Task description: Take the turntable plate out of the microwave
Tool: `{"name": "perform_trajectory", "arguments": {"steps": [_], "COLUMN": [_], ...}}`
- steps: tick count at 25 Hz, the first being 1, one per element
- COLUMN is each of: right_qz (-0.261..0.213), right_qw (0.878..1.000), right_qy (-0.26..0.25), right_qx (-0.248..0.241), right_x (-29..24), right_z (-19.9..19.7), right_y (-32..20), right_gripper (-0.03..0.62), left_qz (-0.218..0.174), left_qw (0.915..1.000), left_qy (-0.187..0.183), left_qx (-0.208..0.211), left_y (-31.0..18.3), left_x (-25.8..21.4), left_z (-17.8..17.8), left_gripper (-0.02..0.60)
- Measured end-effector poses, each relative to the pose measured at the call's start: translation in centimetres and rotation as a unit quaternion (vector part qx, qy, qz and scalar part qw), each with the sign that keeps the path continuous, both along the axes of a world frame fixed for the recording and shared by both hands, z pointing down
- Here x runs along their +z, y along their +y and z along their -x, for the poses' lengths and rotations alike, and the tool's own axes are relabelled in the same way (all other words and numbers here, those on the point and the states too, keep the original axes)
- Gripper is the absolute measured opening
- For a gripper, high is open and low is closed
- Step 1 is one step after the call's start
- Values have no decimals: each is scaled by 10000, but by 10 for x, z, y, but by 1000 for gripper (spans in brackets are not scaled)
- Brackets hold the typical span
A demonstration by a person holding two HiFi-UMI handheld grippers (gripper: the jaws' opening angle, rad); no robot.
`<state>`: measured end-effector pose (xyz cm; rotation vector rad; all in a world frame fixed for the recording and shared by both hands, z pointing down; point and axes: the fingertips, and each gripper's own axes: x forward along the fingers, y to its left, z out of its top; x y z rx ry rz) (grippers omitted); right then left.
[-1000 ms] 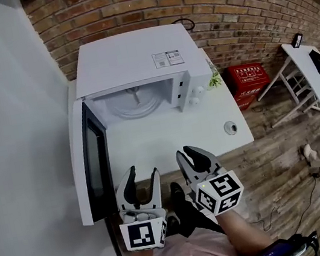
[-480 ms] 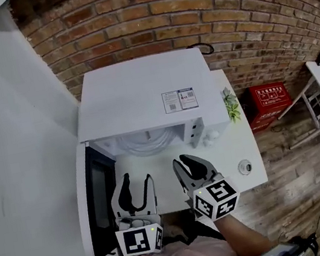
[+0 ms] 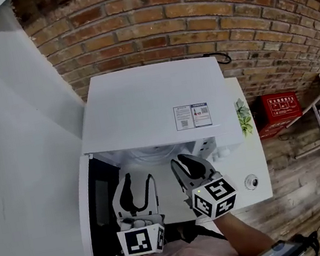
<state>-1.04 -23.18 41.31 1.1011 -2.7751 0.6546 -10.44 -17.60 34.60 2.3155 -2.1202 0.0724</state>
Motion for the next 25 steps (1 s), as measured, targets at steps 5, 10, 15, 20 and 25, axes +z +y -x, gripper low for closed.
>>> {"name": "perform_trajectory", "arguments": {"steps": [5, 10, 15, 20, 25], "right_qz": [481, 964, 1677, 2215, 2554], "right_qw": [9987, 9948, 9857, 9704, 9566], "right_qy": [143, 335, -168, -931, -1343], "right_qx": [1, 43, 82, 225, 415], "right_x": [42, 90, 120, 130, 132], "right_z": [8, 14, 25, 36, 43], "right_y": [-9, -7, -4, -14, -26], "right_gripper": [97, 101, 139, 179, 168], "left_qz": [296, 682, 955, 1038, 1061], "left_qw": [9995, 9971, 9940, 9929, 9925], "left_qy": [134, 308, 505, 545, 569], "left_qx": [15, 115, 155, 188, 208], "left_y": [-12, -18, -20, -22, -24], "left_x": [32, 70, 98, 106, 103], "left_z": [11, 16, 22, 29, 38], "left_gripper": [213, 215, 222, 222, 222]}}
